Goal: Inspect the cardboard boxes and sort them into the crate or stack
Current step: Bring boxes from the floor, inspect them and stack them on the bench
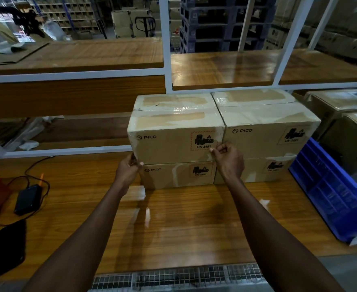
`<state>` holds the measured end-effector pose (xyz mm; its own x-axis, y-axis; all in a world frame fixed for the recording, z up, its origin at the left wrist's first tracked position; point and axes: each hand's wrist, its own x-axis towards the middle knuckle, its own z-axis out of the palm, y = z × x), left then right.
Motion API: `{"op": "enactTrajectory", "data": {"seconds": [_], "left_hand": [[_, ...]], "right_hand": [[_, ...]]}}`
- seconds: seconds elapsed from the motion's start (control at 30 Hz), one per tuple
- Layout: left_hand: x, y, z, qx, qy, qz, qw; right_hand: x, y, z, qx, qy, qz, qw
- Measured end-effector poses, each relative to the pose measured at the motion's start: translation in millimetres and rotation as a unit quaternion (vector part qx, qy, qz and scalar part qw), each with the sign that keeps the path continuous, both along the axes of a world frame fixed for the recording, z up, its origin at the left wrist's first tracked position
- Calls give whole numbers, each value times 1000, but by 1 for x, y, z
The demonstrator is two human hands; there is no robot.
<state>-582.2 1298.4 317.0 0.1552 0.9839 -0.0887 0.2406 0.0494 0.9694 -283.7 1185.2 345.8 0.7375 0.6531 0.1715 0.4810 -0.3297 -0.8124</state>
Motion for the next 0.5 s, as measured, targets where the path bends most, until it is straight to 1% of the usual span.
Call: {"op": "enactTrajectory", "data": {"seconds": [0.13,0.33,0.4,0.5], "left_hand": [[-7,-9,-4,-22,18,-7,1000],[-5,-18,-3,-4,13,-16,1000],[-3,-22,-3,3,19,-8,1000],[2,-33,1,35,59,37,997]], "right_hand": [[6,-6,-8,-29,19,14,999],[1,-16,-9,-27,35,24,999],[-1,-18,-10,-28,38,36,998],[-1,-24,-8,-38,45,66,996]]}}
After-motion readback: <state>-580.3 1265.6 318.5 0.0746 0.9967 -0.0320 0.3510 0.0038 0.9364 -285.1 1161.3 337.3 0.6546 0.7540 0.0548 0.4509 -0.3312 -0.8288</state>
